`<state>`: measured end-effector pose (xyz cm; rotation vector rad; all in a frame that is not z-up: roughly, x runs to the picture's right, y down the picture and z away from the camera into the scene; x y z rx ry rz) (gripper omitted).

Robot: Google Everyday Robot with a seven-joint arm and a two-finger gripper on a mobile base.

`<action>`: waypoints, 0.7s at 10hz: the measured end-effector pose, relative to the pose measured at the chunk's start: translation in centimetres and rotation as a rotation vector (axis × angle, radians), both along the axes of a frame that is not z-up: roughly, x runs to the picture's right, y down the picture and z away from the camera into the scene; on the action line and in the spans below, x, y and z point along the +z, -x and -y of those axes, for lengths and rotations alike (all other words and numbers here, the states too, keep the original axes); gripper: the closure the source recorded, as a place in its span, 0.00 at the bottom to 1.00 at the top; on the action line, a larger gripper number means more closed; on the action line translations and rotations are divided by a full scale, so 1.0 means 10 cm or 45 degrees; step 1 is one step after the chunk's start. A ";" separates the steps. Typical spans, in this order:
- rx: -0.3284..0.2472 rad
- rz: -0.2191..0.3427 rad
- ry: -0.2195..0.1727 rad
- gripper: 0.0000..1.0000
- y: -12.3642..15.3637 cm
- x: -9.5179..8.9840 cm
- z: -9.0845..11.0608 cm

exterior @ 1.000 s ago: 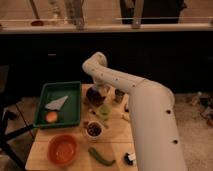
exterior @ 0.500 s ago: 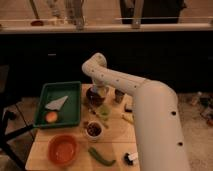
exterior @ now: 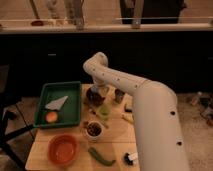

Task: Wipe purple bowl with sponge

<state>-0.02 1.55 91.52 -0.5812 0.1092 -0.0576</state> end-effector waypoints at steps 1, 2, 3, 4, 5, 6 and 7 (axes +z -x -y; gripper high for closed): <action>0.005 -0.003 0.007 1.00 -0.02 0.02 0.00; 0.016 0.007 0.017 1.00 -0.02 0.04 0.00; 0.022 0.017 0.029 1.00 -0.01 0.04 -0.01; 0.040 0.046 0.043 1.00 0.01 0.04 -0.02; 0.045 0.047 0.047 1.00 -0.02 0.04 -0.02; 0.044 0.049 0.048 1.00 -0.01 0.04 -0.02; 0.046 0.057 0.048 1.00 0.02 0.05 -0.01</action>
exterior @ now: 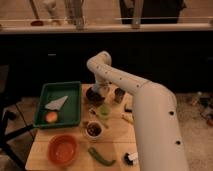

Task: Wipe purple bowl with sponge

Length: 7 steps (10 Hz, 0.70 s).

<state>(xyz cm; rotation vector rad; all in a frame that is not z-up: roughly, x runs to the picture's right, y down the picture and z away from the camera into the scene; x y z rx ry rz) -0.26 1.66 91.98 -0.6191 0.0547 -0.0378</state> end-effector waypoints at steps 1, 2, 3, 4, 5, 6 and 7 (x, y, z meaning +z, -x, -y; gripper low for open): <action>0.004 0.006 0.001 1.00 0.01 0.01 0.01; 0.008 0.014 0.002 1.00 0.01 0.01 0.02; 0.007 0.034 0.003 1.00 0.08 0.00 0.02; 0.001 0.047 0.002 1.00 0.12 0.00 0.03; -0.005 0.070 0.006 1.00 0.17 -0.03 0.01; -0.011 0.089 0.010 1.00 0.19 -0.08 -0.01; -0.021 0.112 0.018 1.00 0.19 -0.16 -0.06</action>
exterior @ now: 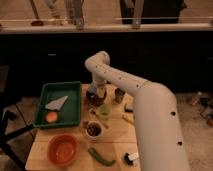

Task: Wipe purple bowl with sponge

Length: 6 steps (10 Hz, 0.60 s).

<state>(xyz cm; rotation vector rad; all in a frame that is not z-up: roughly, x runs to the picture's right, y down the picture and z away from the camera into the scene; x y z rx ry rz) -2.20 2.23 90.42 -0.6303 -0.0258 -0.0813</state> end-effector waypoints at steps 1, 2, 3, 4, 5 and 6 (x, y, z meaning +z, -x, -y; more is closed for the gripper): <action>-0.008 0.021 0.010 1.00 0.01 -0.06 -0.05; -0.021 0.039 0.025 1.00 0.01 -0.12 -0.12; -0.024 0.044 0.037 1.00 0.01 -0.14 -0.17; -0.027 0.042 0.047 1.00 -0.01 -0.14 -0.19; -0.027 0.028 0.068 1.00 -0.07 -0.10 -0.22; -0.030 0.007 0.085 1.00 -0.12 -0.04 -0.23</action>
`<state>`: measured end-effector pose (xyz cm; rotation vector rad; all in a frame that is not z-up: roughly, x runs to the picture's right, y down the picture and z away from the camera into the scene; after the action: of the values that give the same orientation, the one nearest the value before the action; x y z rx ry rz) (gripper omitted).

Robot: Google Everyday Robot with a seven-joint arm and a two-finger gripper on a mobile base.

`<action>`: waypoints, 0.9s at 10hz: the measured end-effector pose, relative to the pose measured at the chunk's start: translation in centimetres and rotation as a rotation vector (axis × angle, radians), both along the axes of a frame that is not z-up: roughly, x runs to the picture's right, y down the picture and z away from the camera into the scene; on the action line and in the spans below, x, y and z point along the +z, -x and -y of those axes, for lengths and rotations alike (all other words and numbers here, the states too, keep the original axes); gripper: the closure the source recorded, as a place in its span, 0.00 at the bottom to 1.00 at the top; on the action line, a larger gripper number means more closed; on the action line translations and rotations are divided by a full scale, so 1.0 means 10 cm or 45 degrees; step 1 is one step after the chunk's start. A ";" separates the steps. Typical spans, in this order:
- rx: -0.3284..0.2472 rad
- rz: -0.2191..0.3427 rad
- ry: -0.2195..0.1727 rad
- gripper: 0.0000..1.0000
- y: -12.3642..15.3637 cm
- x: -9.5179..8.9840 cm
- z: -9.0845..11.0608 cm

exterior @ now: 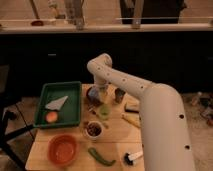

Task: Wipe purple bowl with sponge

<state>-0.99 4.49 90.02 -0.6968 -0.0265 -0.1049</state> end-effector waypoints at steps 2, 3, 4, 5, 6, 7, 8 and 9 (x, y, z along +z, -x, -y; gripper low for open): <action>-0.006 -0.027 0.012 1.00 0.00 0.12 0.04; -0.011 -0.039 0.016 1.00 0.00 0.16 0.07; -0.019 -0.053 0.020 1.00 -0.02 0.19 0.10; -0.018 -0.053 0.010 1.00 0.00 0.22 0.13; -0.029 -0.047 0.009 1.00 0.05 0.23 0.15; -0.042 -0.035 0.009 1.00 0.11 0.23 0.15; -0.055 -0.020 0.011 1.00 0.17 0.23 0.15; -0.070 -0.001 0.014 1.00 0.22 0.22 0.14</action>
<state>-3.20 3.07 92.18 -0.7086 -0.0075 -0.1570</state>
